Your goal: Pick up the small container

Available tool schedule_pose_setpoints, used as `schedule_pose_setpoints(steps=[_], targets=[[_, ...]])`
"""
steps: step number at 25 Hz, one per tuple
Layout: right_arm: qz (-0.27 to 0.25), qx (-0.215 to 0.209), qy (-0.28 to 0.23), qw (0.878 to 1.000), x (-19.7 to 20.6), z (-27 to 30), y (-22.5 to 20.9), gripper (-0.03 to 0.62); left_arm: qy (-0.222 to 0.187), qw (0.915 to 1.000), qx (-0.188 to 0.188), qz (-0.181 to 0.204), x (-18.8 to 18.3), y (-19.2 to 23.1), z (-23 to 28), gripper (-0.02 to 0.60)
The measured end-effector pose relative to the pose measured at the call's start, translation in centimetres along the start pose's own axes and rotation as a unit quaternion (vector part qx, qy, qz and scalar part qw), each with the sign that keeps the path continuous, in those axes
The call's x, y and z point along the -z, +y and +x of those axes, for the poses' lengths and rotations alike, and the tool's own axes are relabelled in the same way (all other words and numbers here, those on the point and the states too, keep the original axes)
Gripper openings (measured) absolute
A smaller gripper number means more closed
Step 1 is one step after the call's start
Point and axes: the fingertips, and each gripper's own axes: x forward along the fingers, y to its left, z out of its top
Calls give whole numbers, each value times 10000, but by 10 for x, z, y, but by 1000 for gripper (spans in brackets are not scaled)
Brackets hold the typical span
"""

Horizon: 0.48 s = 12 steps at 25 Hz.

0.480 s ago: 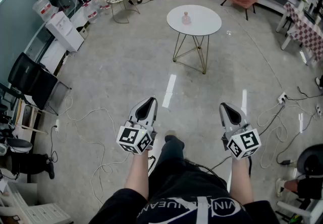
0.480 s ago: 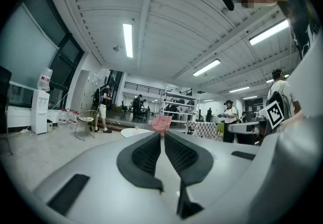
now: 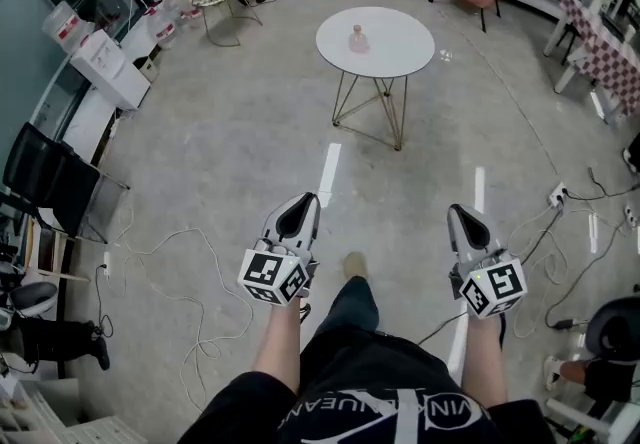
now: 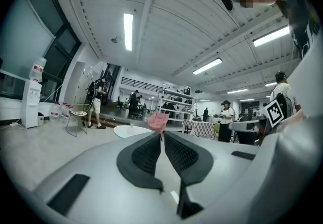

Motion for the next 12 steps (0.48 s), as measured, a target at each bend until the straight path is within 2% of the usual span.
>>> schedule_pose_setpoints(steps=[6, 12], targets=[[191, 145, -93, 9997, -12, 64, -43, 6, 273, 9995, 158, 64, -1, 34, 66, 29], [274, 170, -29, 9995, -17, 131, -75, 6, 285, 9993, 216, 67, -16, 73, 130, 29]])
